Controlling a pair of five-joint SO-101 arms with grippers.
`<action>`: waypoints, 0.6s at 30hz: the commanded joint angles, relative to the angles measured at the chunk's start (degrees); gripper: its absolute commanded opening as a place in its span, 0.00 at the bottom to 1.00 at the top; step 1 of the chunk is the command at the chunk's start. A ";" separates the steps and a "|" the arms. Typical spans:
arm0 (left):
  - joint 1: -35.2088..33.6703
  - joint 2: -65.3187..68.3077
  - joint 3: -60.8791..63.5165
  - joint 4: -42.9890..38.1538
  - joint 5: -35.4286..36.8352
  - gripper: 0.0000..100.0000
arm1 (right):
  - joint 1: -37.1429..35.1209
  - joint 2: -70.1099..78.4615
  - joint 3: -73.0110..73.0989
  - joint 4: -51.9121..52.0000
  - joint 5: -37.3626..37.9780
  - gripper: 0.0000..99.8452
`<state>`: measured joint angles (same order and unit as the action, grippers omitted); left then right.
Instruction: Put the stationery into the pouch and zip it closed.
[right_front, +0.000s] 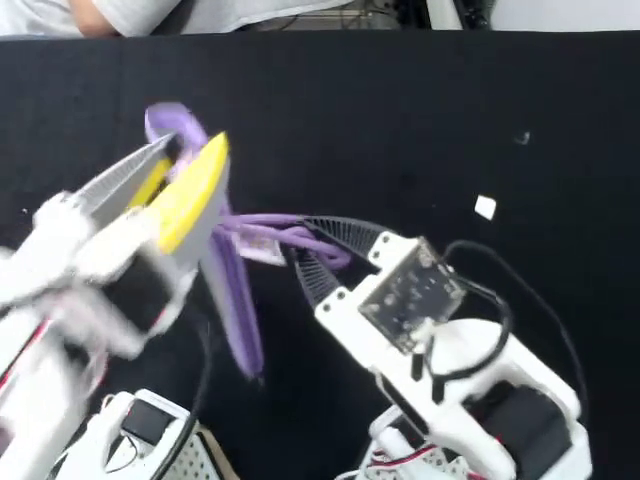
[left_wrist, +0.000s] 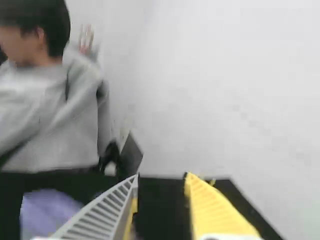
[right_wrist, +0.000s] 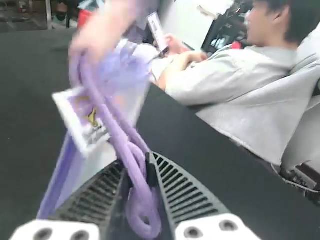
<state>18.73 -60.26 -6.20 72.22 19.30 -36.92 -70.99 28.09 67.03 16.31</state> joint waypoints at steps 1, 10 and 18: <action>-0.04 -2.81 -0.92 -0.44 -0.62 0.18 | 0.53 1.10 -4.70 1.58 0.26 0.01; -0.04 -5.36 -12.26 6.51 -4.48 0.19 | 0.79 2.33 -11.82 7.56 -1.14 0.01; -4.00 -5.45 -14.37 20.31 -11.96 0.18 | 5.19 10.51 -26.68 17.14 -0.88 0.01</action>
<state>18.20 -65.71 -19.21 89.19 10.15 -35.25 -67.47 6.99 82.07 15.60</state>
